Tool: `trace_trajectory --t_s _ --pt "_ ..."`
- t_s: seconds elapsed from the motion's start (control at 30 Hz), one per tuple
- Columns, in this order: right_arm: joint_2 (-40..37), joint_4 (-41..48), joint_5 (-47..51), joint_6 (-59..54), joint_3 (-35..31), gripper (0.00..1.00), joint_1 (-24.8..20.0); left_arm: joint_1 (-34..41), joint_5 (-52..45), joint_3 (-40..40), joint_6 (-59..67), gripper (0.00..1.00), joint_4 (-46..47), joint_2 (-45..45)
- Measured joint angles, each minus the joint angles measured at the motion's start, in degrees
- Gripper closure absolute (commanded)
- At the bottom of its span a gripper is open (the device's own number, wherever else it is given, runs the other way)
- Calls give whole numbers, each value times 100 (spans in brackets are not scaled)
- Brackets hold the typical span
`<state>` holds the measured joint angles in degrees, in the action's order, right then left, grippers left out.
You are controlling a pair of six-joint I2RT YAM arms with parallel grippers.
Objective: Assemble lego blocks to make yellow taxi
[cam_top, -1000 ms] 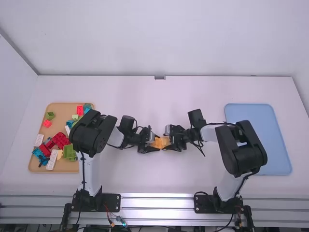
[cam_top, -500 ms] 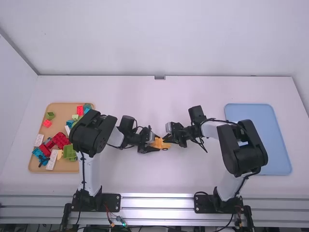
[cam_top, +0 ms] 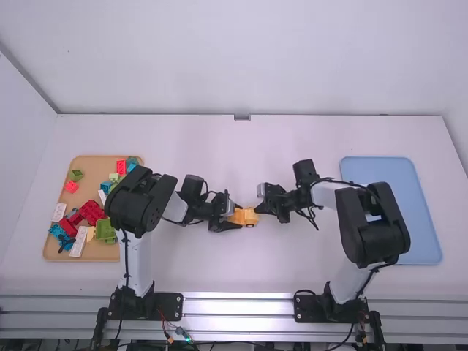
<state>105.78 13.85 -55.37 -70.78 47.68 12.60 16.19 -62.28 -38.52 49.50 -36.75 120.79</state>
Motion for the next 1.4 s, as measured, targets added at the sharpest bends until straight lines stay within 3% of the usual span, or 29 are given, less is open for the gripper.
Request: trace_trajectory --t_s 0.6,1.1,1.4 --pt "-11 -225 828 450 -2 100 306 0 15 -17 -4 65 22 0" --pt "-125 -284 282 319 0 100 271 0 15 -17 -2 66 22 0" --pt "-133 -326 695 470 4 100 732 0 15 -20 -4 67 24 0"
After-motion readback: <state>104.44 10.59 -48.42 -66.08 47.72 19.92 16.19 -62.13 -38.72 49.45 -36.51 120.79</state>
